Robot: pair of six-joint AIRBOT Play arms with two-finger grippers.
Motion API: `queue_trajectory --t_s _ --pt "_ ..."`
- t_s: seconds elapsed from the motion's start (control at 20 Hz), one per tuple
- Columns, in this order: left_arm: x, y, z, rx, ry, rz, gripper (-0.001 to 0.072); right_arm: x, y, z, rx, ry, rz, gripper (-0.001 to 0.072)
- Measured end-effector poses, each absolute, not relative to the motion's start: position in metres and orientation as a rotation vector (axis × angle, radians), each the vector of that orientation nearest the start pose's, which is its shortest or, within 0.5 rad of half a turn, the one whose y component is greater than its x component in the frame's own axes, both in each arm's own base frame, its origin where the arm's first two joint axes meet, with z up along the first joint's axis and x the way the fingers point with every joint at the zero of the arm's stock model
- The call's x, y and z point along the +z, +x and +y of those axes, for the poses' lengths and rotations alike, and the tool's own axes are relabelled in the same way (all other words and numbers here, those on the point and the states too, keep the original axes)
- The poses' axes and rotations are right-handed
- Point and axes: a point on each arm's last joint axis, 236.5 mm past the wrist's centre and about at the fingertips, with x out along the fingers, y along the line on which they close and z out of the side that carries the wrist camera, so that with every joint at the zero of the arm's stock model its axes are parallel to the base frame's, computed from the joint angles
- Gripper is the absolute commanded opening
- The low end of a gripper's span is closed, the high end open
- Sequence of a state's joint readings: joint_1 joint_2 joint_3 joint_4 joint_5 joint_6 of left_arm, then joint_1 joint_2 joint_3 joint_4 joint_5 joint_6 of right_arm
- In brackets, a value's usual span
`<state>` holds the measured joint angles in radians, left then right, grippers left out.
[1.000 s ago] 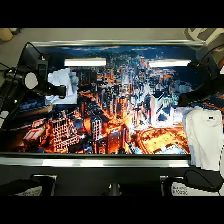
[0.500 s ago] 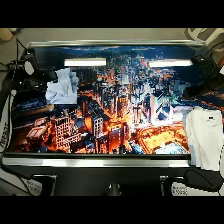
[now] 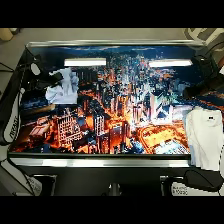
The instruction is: Fold the shirts.
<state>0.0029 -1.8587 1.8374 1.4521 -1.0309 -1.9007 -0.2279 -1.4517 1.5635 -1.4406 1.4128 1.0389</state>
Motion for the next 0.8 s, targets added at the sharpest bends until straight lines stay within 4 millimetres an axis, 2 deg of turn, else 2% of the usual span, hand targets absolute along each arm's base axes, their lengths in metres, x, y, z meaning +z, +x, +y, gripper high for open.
queue_trajectory --t_s 0.1,0.2,0.25,0.3,0.4,0.5,0.6,0.65,0.75,0.8 --pt "0.064 0.575 -0.042 0.024 -0.338 0.947 0.0029 0.065 0.411 -0.062 0.262 -0.2 1.29 0.0346" --pt "0.141 0.56 -0.07 -0.078 -0.257 0.819 0.003 0.064 0.405 -0.06 0.291 -0.212 1.309 0.0355" --pt "0.18 0.547 -0.084 -0.126 -0.223 0.752 0.0029 0.064 0.403 -0.057 0.308 -0.213 1.315 0.0455" --pt "0.217 0.53 -0.101 -0.173 -0.195 0.687 0.0029 0.065 0.401 -0.053 0.328 -0.206 1.314 0.0544" --pt "0.286 0.487 -0.141 -0.289 -0.152 0.56 0.003 0.076 0.395 -0.03 0.421 -0.17 1.285 0.058" --pt "0.328 0.445 -0.18 -0.399 -0.119 0.481 0.0029 0.102 0.39 -0.006 0.503 -0.147 1.206 0.0654" --pt "0.341 0.413 -0.218 -0.497 -0.087 0.458 0.0029 0.133 0.381 0.004 0.52 -0.165 1.124 0.0654" --pt "0.333 0.401 -0.237 -0.54 -0.068 0.476 0.0029 0.148 0.375 0.006 0.511 -0.184 1.089 0.0654" --pt "0.296 0.384 -0.272 -0.605 -0.029 0.558 0.0029 0.175 0.361 0.004 0.469 -0.224 1.032 0.0653" --pt "0.267 0.377 -0.29 -0.63 -0.01 0.619 0.0029 0.187 0.353 0.001 0.442 -0.239 1.011 0.0653"
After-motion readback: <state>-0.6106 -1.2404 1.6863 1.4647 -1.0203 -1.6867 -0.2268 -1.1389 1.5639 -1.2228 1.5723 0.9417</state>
